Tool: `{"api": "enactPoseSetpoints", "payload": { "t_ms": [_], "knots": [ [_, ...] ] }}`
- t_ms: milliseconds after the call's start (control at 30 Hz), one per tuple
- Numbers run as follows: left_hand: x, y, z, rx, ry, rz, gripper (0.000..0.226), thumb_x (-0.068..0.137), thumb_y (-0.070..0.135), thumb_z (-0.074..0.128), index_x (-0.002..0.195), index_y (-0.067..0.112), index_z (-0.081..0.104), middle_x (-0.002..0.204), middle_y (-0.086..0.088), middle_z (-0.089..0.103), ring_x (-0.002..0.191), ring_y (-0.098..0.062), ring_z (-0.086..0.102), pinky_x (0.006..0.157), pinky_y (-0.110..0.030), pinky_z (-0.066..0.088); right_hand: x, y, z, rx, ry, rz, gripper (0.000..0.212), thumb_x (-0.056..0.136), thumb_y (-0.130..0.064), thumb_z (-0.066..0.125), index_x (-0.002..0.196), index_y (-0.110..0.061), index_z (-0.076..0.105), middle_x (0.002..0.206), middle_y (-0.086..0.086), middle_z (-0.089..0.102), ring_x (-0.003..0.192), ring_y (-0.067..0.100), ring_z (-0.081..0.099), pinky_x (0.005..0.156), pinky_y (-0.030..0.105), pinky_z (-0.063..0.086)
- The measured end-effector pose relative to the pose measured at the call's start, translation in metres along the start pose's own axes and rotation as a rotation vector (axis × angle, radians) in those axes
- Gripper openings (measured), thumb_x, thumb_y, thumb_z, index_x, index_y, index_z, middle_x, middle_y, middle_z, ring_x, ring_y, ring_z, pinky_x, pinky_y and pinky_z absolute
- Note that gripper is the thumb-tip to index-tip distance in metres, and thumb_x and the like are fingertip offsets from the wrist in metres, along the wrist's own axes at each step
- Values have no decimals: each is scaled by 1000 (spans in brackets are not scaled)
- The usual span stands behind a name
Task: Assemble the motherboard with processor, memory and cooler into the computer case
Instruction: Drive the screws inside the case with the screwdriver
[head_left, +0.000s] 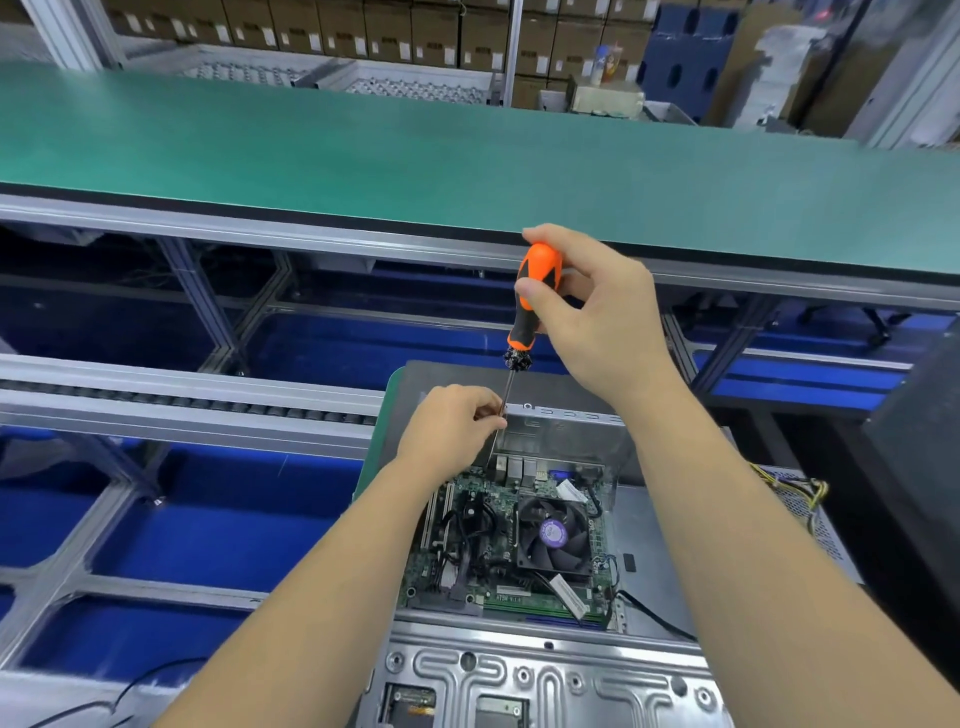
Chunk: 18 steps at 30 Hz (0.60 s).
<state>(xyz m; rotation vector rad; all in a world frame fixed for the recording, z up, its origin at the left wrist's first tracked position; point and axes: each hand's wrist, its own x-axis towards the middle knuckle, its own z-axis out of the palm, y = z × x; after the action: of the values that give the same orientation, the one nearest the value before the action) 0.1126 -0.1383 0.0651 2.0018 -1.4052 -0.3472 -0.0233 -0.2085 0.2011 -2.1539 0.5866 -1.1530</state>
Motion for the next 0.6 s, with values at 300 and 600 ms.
{"api": "enactPoseSetpoints", "payload": {
  "t_ms": [300, 600],
  "knots": [
    [1, -4, 5, -3, 35, -12, 15, 89, 30, 72, 100, 22, 77, 92, 4, 76, 90, -17, 65, 85, -32, 53, 1, 2, 0, -20, 0, -14, 36, 91, -22, 67, 126, -19, 65, 99, -11, 65, 90, 28, 68, 80, 46, 59],
    [1, -6, 8, 4, 75, -21, 15, 87, 30, 74, 99, 22, 78, 90, 4, 76, 78, -12, 62, 76, -27, 53, -1, 1, 1, -5, -6, -5, 37, 91, -21, 68, 127, -18, 65, 102, -11, 65, 92, 29, 69, 82, 47, 59]
  ]
}}
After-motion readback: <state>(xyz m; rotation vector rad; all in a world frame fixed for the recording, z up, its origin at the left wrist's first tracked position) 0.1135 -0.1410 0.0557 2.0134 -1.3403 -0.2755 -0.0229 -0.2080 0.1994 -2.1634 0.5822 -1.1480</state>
